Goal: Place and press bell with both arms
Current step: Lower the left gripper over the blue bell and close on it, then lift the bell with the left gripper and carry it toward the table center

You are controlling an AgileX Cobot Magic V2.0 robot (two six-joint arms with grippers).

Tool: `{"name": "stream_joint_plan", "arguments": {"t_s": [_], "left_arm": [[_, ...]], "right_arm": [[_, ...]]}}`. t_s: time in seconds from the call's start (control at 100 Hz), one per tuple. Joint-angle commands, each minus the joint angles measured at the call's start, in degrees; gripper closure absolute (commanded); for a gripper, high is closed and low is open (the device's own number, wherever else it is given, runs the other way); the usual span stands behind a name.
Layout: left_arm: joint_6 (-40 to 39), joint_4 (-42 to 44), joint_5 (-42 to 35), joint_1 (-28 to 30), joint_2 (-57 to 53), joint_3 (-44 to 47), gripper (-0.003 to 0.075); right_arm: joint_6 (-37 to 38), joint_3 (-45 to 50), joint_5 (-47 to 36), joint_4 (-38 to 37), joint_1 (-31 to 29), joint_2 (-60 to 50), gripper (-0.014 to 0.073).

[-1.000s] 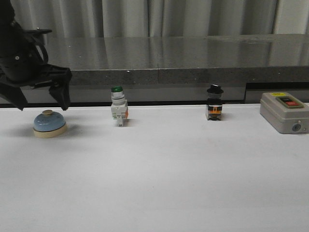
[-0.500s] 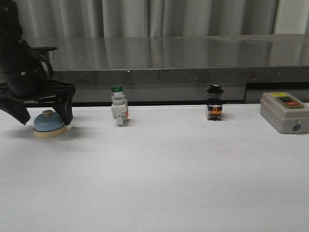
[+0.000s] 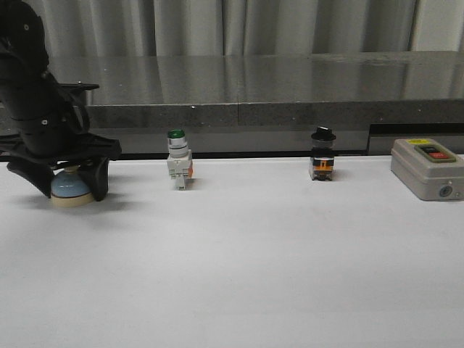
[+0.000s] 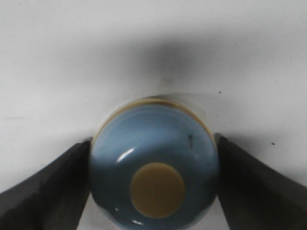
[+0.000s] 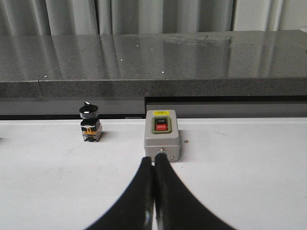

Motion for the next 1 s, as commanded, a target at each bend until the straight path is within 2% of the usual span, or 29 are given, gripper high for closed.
{"name": "stream_joint_plan", "arguments": {"t_s": [0.0,0.11,0.35,0.49,0.7,0.99], "left_arm": [[-0.25,-1.1,0.34,-0.48,-3.0,-1.46,0.0379],[-0.25,-0.65,0.73,-0.48,-3.88,-2.09,0.0456],[-0.25,-1.02,4.35,-0.79,-9.4,-4.79,0.0459],[-0.25,-1.37,5.63,-3.26,-14.64,-4.79,0.0459],[-0.25,-1.5,6.87,-11.06,-19.06,-4.79,0.0459],[-0.25,-1.5,3.58,-24.5,-15.69,-4.79,0.0459]], "right_arm": [[-0.07,-0.83,-4.84,-0.5,-0.26,-1.05,0.0654],[-0.07,-0.83,-4.84,-0.5,-0.26,-1.05,0.0654],[-0.07,-0.83,-4.84,-0.5,-0.26,-1.05,0.0654],[-0.07,-0.83,-4.84,-0.5,-0.26,-1.05,0.0654],[-0.07,-0.83,-4.84,-0.5,-0.26,-1.05,0.0654],[-0.07,-0.83,-4.84,-0.5,-0.26,-1.05,0.0654]]}}
